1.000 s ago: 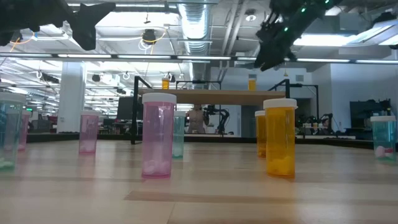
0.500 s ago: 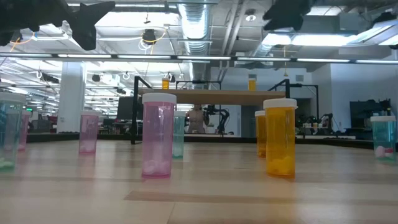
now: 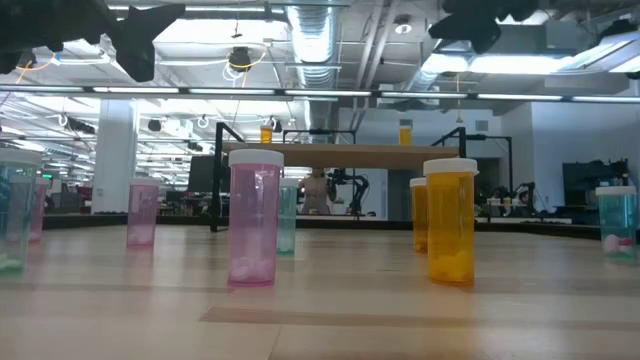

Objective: Pick and place medicine bottles onto shelf by color
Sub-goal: Put the top large orange pill bottle on the shelf

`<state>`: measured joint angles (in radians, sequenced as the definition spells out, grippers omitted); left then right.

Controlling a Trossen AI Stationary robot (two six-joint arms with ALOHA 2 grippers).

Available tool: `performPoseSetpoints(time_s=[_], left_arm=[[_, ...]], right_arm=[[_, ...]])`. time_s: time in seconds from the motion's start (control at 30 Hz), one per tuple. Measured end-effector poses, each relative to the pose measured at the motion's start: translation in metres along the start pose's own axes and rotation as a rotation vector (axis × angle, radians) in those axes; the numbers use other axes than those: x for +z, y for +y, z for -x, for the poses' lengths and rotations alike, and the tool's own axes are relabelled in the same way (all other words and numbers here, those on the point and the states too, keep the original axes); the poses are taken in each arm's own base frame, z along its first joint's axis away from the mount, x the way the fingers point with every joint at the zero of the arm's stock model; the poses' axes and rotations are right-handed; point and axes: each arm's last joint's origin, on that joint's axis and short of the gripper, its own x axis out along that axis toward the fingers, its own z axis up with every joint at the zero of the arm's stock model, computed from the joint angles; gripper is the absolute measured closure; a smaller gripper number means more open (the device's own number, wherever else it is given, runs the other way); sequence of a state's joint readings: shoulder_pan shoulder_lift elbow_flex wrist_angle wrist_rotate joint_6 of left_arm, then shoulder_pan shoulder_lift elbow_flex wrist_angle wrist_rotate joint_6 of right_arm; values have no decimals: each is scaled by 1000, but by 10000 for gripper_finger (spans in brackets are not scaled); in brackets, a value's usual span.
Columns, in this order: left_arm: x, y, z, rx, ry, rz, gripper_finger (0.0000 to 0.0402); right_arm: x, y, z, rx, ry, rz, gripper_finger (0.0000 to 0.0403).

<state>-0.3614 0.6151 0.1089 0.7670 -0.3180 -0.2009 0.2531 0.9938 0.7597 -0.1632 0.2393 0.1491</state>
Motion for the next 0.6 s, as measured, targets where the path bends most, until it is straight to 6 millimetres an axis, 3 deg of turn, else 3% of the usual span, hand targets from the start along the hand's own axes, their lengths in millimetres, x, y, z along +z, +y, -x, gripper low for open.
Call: performPoseSetpoints(time_s=[0.37,0.5,0.6], left_arm=[[-6,3,0,74,53,-53,189],[-32,3,5,74,306,-78,185],[-52,5,11,282,413,65,175]], right_arm=[[-12,16,-20,36,88,43,168],[-6,17,-20,36,82,41,168],[-2,17,-19,39,72,67,168]])
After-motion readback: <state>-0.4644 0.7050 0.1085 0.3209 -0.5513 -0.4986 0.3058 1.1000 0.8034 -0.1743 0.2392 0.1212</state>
